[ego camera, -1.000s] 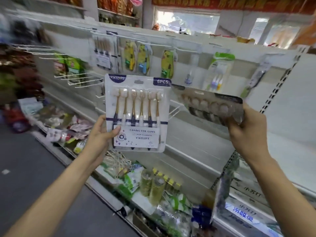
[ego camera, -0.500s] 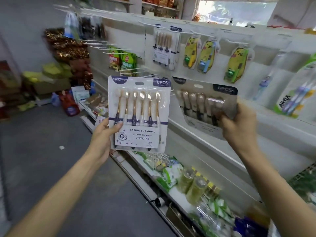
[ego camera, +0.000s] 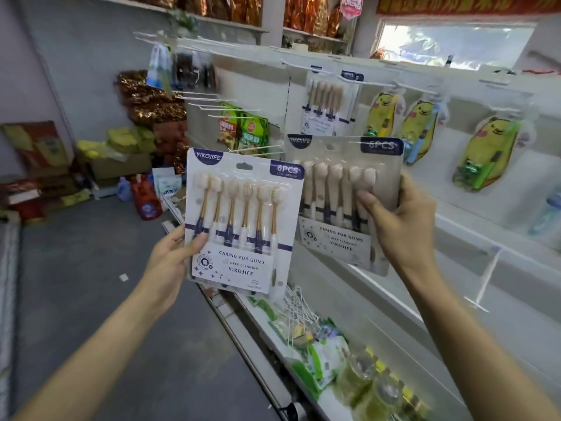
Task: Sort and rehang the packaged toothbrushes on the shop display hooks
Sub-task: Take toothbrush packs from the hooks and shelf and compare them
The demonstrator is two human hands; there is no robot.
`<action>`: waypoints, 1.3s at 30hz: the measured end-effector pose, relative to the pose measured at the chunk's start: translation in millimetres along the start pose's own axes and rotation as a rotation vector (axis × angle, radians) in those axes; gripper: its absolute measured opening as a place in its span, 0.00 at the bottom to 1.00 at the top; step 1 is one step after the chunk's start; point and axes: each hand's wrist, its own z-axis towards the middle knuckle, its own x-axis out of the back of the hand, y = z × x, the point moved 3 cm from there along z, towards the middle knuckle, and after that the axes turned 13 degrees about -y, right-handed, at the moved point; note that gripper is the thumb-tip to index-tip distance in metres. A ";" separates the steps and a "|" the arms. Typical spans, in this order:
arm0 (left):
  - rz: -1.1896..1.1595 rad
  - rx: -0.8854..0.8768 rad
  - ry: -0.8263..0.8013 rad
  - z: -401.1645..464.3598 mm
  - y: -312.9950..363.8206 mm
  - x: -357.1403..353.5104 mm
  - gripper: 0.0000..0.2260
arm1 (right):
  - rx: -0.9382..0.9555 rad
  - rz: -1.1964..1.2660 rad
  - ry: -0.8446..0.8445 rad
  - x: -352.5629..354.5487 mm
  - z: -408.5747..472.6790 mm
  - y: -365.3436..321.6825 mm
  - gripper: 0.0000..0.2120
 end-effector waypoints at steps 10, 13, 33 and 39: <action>0.022 -0.052 0.030 88.8 0.2 31.3 0.40 | -0.065 0.189 0.003 -49.0 88.9 37.9 0.12; 0.009 -0.055 0.020 108.7 -7.3 36.5 0.39 | -0.079 0.222 -0.019 -63.2 101.6 46.5 0.12; 0.074 -0.058 -0.388 299.4 0.3 120.4 0.32 | -0.211 0.168 0.171 -140.8 171.0 59.3 0.15; 0.063 -0.031 -0.523 345.1 9.8 157.0 0.44 | -0.200 0.200 0.297 -175.4 205.9 43.3 0.13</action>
